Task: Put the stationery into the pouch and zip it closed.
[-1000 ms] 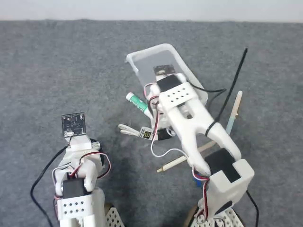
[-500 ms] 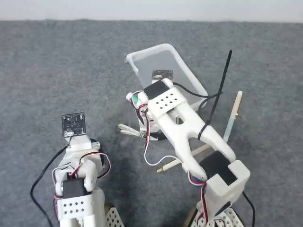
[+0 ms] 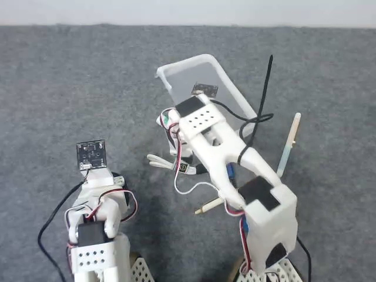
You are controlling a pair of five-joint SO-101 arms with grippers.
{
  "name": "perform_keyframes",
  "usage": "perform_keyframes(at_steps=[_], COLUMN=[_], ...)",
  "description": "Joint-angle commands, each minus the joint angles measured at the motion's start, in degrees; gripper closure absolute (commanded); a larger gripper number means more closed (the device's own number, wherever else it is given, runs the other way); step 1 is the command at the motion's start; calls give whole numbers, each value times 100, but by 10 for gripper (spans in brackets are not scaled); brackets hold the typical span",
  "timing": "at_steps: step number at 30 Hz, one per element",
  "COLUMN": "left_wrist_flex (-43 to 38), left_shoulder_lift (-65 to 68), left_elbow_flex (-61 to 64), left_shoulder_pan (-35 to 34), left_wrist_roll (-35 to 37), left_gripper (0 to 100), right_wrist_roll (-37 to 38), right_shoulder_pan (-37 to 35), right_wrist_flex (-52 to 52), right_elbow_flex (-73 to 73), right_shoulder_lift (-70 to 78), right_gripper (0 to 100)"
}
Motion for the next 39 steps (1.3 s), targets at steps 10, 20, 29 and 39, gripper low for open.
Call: perform_keyframes(at_steps=[10,20,29,39], left_wrist_flex=[-44,-44,-44,-44], left_shoulder_lift=[-79,-79,-79,-79], left_elbow_flex=[-66,-66,-66,-66], left_shoulder_pan=[-9,-9,-9,-9], left_wrist_roll=[-62,-62,-62,-62], left_gripper=[987,987,987,987], right_wrist_roll=[-264,-246,536,2295], right_shoulder_pan=[57,-22,-22,-13], right_wrist_flex=[-4,-207,31,1024], right_elbow_flex=[-668,-659,-659,-651], right_shoulder_lift=[848,1279,1165,-31], right_gripper=[724,920,993,993])
